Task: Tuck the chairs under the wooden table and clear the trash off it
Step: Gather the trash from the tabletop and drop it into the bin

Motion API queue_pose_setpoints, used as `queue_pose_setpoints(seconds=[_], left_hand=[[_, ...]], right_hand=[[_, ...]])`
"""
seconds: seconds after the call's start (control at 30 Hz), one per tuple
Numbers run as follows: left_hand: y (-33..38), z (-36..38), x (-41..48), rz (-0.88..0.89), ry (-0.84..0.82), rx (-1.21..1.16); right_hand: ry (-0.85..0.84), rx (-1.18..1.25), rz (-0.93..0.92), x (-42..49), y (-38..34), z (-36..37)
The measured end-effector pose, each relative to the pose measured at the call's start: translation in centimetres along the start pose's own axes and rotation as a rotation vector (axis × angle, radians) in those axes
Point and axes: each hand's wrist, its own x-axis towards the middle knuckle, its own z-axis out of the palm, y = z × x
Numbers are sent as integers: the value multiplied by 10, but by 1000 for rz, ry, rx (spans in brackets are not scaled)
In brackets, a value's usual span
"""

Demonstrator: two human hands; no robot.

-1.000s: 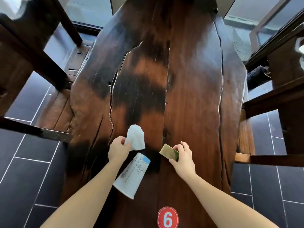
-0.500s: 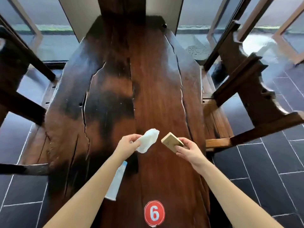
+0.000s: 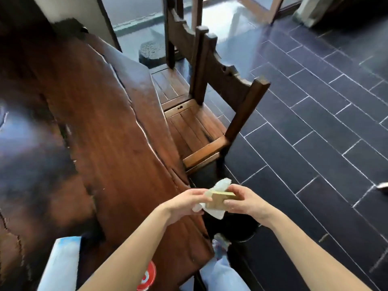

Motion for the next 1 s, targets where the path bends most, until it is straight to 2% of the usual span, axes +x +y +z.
queue_pose_setpoints(seconds=[0.13,0.33,0.5,0.73,0.87,1.0], left_hand=[[0,48,52,-2,35,172],[-35,104,131,-146,289,163],[-72,129,187,-270,358,157],[-115,130,270,-445,302,220],[-123,125,301,-625,191,297],[-125,120,312,-565,155,487]], right_hand=[[205,119,23,-20,44,-40],[461,262,166,-23,126,-79],[619,285,299,-6,195,-88],[727,360,488,39,265,-100],[681,413,606,66,291,-118],[632,441,698,84,293,-135]])
